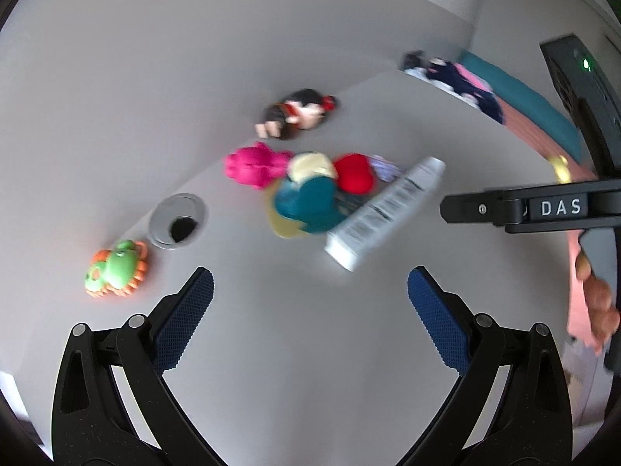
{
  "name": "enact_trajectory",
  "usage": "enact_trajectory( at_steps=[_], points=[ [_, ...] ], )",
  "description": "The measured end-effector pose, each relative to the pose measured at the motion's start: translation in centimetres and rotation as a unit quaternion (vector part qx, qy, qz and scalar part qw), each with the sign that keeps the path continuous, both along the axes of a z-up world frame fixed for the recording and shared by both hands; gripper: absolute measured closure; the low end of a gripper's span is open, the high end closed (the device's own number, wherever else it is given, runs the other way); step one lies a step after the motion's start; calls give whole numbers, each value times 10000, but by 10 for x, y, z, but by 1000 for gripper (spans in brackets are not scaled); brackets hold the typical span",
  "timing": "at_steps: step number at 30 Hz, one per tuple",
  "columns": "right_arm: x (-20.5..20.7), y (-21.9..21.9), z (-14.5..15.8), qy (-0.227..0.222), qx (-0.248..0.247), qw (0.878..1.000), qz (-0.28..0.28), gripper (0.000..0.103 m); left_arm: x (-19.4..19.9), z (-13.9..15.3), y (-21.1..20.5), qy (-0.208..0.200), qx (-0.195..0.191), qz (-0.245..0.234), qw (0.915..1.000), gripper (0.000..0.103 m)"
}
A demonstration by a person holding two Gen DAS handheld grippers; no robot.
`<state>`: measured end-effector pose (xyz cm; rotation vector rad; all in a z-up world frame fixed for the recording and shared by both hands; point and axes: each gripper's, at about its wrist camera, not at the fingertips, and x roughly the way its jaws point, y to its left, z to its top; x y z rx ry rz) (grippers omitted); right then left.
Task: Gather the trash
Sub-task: 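Grasp the teal-and-cream plastic toy with the left tool while the right tool grasps the white box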
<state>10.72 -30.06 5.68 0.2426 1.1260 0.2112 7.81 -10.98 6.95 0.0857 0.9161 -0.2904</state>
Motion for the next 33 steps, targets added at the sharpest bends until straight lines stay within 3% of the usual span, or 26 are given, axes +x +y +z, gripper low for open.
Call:
enact_trajectory(
  at_steps=[8,13,14,15,19,24,31,33],
  points=[
    [42,5,-27,553,663,9910,-1023,29,31,-2,7,-140,240,549,9981,6],
    [56,14,-38,706,541,9888,-1195,29,44,-7,5,-39,223,535,9983,12],
    [58,15,-37,657,418,9897,-1200,31,46,-8,3,-18,225,510,9984,12],
    [60,17,-36,623,231,9910,-1163,41,47,-9,1,-15,228,501,9985,12],
    [57,6,-34,546,300,9929,-1012,69,52,-10,-10,-15,207,409,9989,12],
    [46,-20,-32,442,254,9935,-1023,72,64,-16,-29,-56,336,322,9989,12],
    [36,-45,-28,349,328,9932,-1065,72,85,-32,-36,140,418,410,9982,43],
    [35,-49,-24,313,338,9934,-1048,72,89,-35,-34,217,359,442,9981,47]
  ],
)
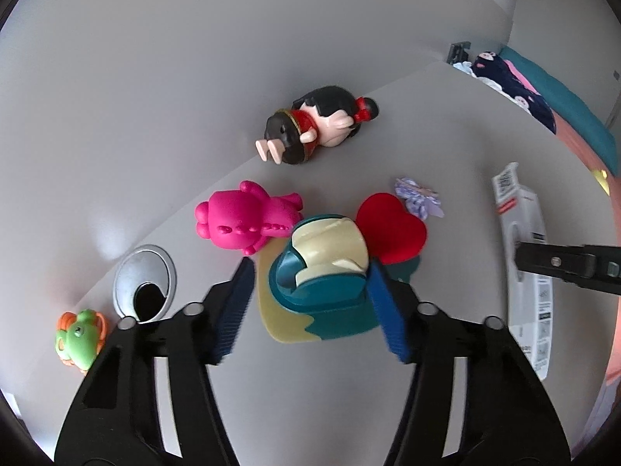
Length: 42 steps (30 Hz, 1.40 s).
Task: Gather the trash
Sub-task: 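Grasp the teal-and-cream plastic toy with the left tool while the right tool grasps the white box, then carry the toy and box over the trash bag and open both tools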
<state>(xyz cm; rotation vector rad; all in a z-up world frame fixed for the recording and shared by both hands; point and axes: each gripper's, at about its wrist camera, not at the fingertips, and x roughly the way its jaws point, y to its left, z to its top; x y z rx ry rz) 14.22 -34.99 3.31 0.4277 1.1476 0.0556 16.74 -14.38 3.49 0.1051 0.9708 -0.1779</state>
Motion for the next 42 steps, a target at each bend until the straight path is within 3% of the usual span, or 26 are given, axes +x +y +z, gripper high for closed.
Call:
enact_trajectory(
  at_steps=[6,9,12,24,34,42],
  points=[
    [-7,-6,5,-45,64,10000,44,72,12,-12,-4,144,147,91,9997,47],
    [-14,-11,10,-103,24,9999,106,73,16,-15,-1,151,-13,153,9998,55],
    [-17,-13,14,-178,23,9998,96,73,13,-10,3,128,-145,173,9997,55],
    [-68,-67,42,-506,36,9980,-371,73,-30,43,-14,-329,-187,-103,9992,55],
    [-165,-154,49,-703,-83,9910,-1136,73,-98,67,-106,-596,-227,-1101,9919,55],
    [-254,-237,39,-750,-96,9776,-1962,73,-165,70,-202,-629,-324,-2103,9751,55]
  ],
)
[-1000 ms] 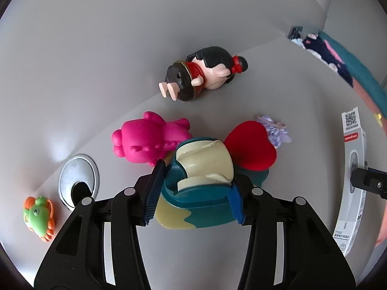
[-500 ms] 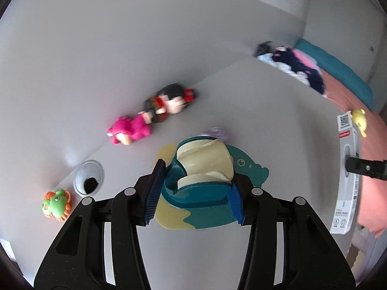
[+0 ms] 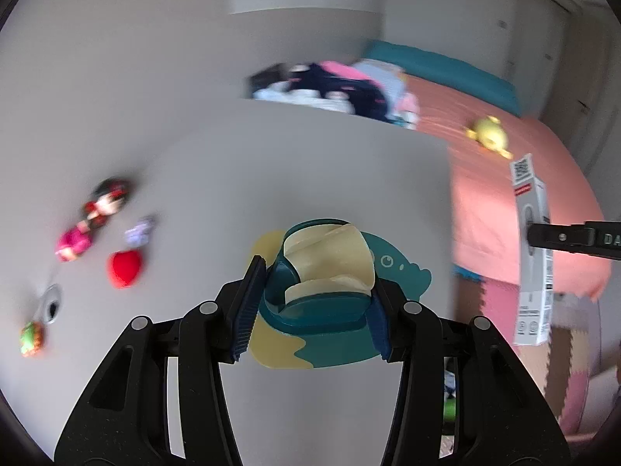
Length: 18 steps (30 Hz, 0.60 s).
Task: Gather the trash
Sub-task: 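Carry the toy and box over the trash bag and open both tools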
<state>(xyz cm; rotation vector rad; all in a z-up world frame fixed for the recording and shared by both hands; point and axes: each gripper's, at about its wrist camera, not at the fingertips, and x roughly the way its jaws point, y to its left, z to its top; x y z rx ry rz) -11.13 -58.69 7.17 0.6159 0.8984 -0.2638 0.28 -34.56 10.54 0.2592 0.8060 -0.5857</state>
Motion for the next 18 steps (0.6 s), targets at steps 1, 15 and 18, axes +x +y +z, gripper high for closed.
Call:
enact_trajectory(
  at_steps=[1,15,18],
  points=[
    [-11,-10,-3,11,12,9999,-102,73,-10,-1,-15,10,-11,-166,9999,55],
    [-166,-122,-52,287,95,9876,-1543,73,-145,-40,-187,392,141,-2163,9754,55],
    [-193,-137,-65,412,54,9833,-1770,73,-171,-51,-210,463,232,-2505,9667,55]
  ],
)
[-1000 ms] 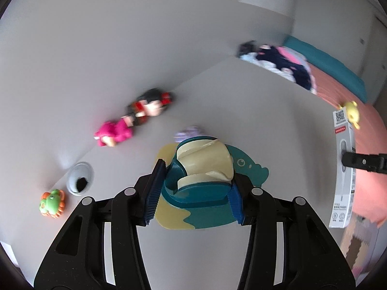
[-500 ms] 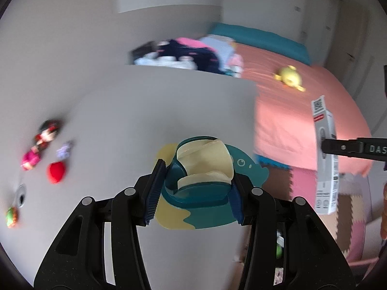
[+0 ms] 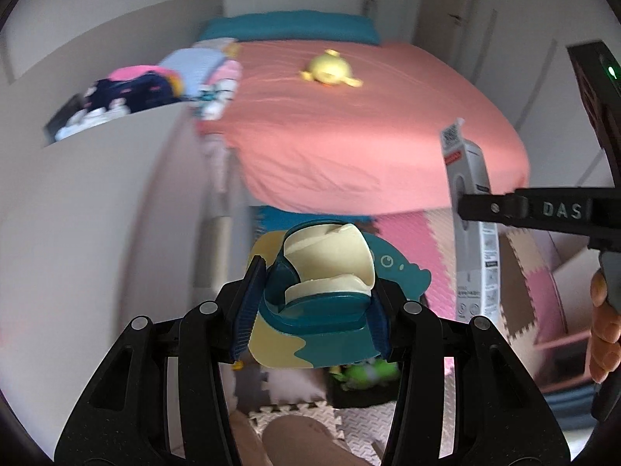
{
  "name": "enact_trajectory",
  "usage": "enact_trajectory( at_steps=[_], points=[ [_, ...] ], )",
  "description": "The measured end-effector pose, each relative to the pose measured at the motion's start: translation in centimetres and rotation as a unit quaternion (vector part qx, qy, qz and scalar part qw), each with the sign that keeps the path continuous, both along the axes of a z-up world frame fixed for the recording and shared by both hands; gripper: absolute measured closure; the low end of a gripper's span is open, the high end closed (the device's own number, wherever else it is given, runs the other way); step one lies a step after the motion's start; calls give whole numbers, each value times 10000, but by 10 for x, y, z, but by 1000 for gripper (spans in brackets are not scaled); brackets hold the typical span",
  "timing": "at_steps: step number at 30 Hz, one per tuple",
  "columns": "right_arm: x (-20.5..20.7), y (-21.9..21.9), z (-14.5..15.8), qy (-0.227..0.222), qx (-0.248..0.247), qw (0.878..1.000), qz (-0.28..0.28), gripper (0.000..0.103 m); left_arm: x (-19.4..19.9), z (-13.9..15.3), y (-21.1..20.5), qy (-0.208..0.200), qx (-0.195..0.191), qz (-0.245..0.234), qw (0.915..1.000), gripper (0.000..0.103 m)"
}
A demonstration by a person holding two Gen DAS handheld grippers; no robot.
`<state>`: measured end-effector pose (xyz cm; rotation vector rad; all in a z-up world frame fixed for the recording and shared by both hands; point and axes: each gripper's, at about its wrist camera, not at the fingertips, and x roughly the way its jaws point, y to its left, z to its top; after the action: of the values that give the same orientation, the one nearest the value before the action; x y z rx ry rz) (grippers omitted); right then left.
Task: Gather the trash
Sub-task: 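Carry the toy and box over the trash bag and open both tools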
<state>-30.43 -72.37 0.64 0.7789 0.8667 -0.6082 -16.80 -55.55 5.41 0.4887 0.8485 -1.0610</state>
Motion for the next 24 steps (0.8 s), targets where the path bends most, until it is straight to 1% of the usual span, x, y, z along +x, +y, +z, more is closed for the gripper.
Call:
enact_trajectory(
  at_steps=[2,8,10,14,17,18,19,20,21,24],
  points=[
    [-18,-9,-9,78,7,9998,-162,73,-14,-7,-12,45,63,-175,9998,55],
    [-54,-27,-31,287,48,9987,-410,73,-56,-34,-38,179,324,-649,9972,55],
    [-61,-30,-38,335,75,9984,-447,73,-70,-43,-44,227,426,-771,9959,55],
    [-70,-34,-54,489,135,9976,-461,73,-84,-60,-53,301,622,-981,9928,55],
    [-73,-37,-63,615,145,9968,-499,72,-94,-67,-56,344,714,-1099,9908,54],
    [-75,-39,-65,679,144,9963,-512,69,-97,-69,-56,363,747,-1144,9900,52],
    [-76,-41,-69,773,164,9954,-546,52,-98,-70,-57,313,825,-1141,9895,27],
    [-80,-42,-70,840,134,9942,-660,41,-101,-69,-56,220,833,-1074,9905,7],
    [-82,-43,-69,854,81,9935,-752,29,-101,-66,-54,70,727,-991,9924,6],
    [-86,-44,-69,828,39,9933,-810,29,-98,-62,-53,58,724,-990,9924,6]
  ],
)
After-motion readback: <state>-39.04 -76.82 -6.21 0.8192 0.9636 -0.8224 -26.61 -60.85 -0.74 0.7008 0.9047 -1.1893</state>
